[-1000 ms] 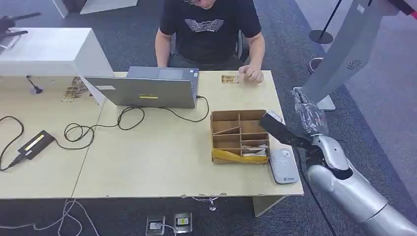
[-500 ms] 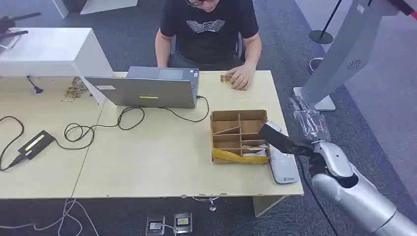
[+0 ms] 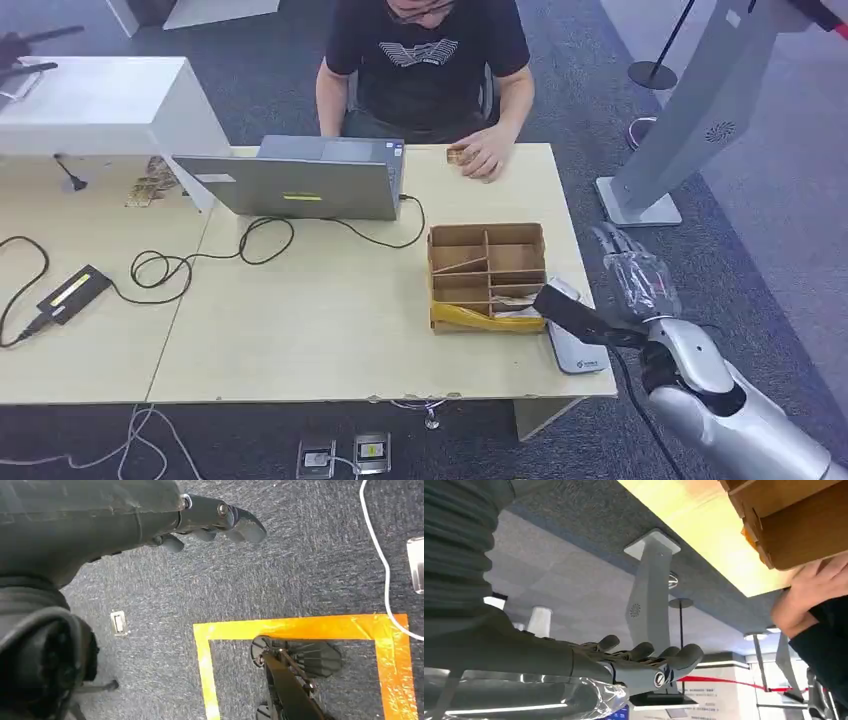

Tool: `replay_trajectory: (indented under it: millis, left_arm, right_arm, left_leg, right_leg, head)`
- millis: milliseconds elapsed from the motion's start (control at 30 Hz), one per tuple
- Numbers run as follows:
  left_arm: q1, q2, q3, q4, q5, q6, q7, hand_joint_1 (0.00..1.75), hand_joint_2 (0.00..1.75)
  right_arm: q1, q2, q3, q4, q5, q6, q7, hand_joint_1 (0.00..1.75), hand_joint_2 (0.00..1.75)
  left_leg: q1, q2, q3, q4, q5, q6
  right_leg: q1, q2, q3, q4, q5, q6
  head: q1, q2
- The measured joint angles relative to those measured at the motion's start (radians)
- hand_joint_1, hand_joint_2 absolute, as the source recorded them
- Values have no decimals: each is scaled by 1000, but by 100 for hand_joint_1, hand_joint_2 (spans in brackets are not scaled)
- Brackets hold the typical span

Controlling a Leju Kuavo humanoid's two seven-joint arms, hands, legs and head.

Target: Pass the card to the sensor for recognition and then transmit it.

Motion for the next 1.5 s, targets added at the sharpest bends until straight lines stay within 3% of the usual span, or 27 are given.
replay_trajectory:
  millis: [467, 733, 1000, 1500]
  left_arm:
    - [3, -2, 45, 2, -45, 0, 2, 0, 0]
    - [4, -3, 70, 2, -82, 0, 6, 0, 0]
    - [4, -8, 104, 2, -127, 0, 14, 0, 0]
    - [5, -15, 188, 2, -203, 0, 26, 0, 0]
  right_arm:
    - [51, -18, 9, -27, -26, -11, 6, 0, 175]
    - [68, -11, 27, -24, -37, -42, -33, 0, 175]
    - [77, 20, 43, -7, -35, -100, -87, 0, 175]
    - [67, 97, 64, 43, -40, -126, -134, 0, 175]
  left_leg:
    - [0, 0, 0, 0, 0, 0]
    - [0, 0, 0, 0, 0, 0]
    - [0, 0, 0, 0, 0, 0]
    - [0, 0, -1, 0, 0, 0]
  right_leg:
    - [0, 0, 0, 0, 0, 0]
    - [0, 0, 0, 0, 0, 0]
    - [0, 0, 0, 0, 0, 0]
    - [0, 0, 0, 0, 0, 0]
  head:
    - [-1, 0]
    - [-1, 0]
    - [0, 0]
    - [0, 0]
